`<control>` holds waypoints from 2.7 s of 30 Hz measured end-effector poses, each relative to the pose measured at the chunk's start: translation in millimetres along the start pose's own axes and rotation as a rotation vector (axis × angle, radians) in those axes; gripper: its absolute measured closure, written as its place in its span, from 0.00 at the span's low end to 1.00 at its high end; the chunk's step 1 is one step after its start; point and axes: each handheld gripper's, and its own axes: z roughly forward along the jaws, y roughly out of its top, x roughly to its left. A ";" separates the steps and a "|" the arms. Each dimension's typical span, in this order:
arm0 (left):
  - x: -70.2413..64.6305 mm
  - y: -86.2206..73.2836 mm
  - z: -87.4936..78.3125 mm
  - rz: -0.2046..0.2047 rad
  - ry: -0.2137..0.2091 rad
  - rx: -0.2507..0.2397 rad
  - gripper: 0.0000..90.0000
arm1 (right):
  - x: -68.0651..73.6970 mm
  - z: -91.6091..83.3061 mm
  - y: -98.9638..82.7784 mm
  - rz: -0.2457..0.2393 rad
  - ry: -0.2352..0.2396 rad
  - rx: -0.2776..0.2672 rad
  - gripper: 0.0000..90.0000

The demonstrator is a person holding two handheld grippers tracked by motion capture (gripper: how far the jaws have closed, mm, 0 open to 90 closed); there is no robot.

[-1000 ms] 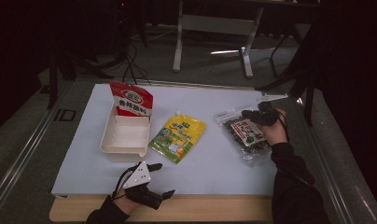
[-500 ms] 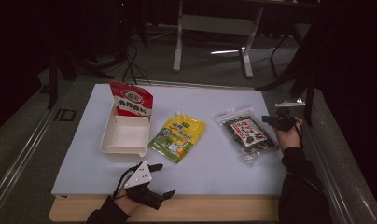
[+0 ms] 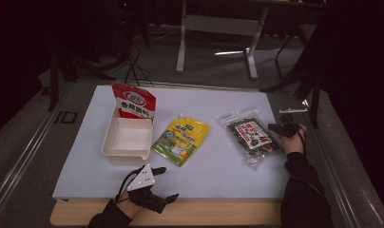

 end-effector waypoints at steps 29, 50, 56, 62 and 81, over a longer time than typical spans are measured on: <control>-1.3 4.4 -2.3 0.010 0.006 -0.012 0.04 | 58.1 -17.1 -37.5 -0.038 0.124 0.044 1.00; -4.7 5.8 0.2 0.028 0.001 0.004 0.04 | 106.1 -52.8 -75.6 -0.120 0.195 0.069 1.00; -5.1 6.1 1.3 0.032 -0.002 0.008 0.04 | 115.9 -55.2 -82.1 -0.127 0.219 0.071 1.00; -5.4 6.0 2.0 0.032 -0.005 0.010 0.04 | 121.2 -57.6 -83.8 -0.153 0.226 0.074 1.00; -5.2 5.6 3.1 0.033 -0.012 0.017 0.04 | 131.4 -45.5 -16.2 -0.187 0.194 -0.018 0.99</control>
